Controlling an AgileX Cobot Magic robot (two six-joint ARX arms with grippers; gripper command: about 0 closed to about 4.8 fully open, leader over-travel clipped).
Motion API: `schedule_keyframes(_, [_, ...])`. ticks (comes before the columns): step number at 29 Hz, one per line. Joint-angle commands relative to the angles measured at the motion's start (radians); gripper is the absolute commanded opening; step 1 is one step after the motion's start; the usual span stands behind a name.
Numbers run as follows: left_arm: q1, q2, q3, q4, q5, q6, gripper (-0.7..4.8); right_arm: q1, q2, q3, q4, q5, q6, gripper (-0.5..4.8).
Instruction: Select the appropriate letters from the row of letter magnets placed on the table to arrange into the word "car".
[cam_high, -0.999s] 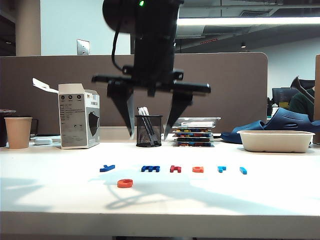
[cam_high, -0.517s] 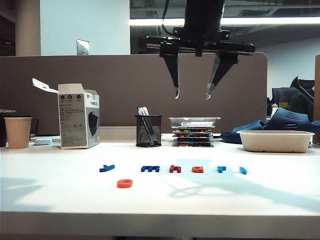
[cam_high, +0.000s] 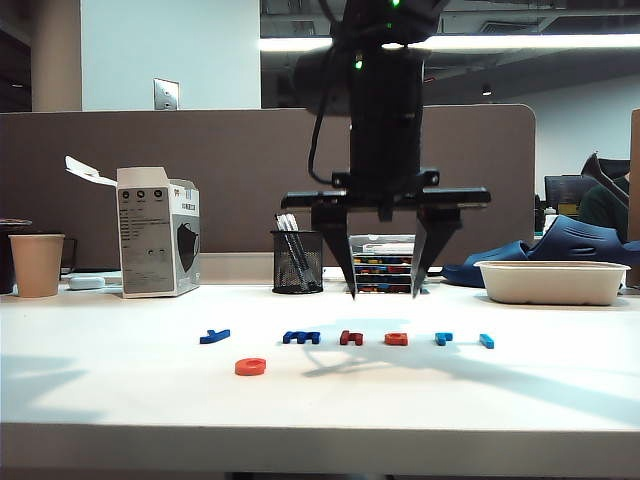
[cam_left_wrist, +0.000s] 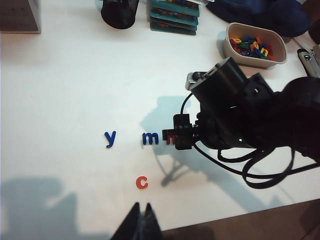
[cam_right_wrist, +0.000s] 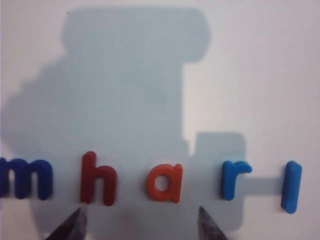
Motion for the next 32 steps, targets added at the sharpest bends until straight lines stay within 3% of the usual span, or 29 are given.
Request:
schedule_keyframes(1, [0.0,-0.002,0.002,0.013,0.0,0.001,-0.05,-0.01,0.002,0.0,0.019,-0.002,-0.01,2.81])
schedule_keyframes(8, [0.0,-0.002,0.002,0.013,0.0,0.001,-0.05,-0.044,0.002,0.0,0.028,-0.031,-0.086,2.69])
schedule_keyframes(11, [0.0,-0.002,0.002,0.013,0.0,0.001,-0.05,-0.043,0.002,-0.018,0.081,-0.109,-0.088,2.69])
schedule_keyframes(19, [0.0,-0.002,0.002,0.013,0.0,0.001,-0.05,-0.043,0.002,-0.108,0.107,-0.111,-0.081,2.69])
schedule_keyframes(32, [0.0,-0.002,0.002,0.013,0.0,0.001,-0.05,-0.066,0.005,-0.108,0.151,-0.099,-0.073,2.61])
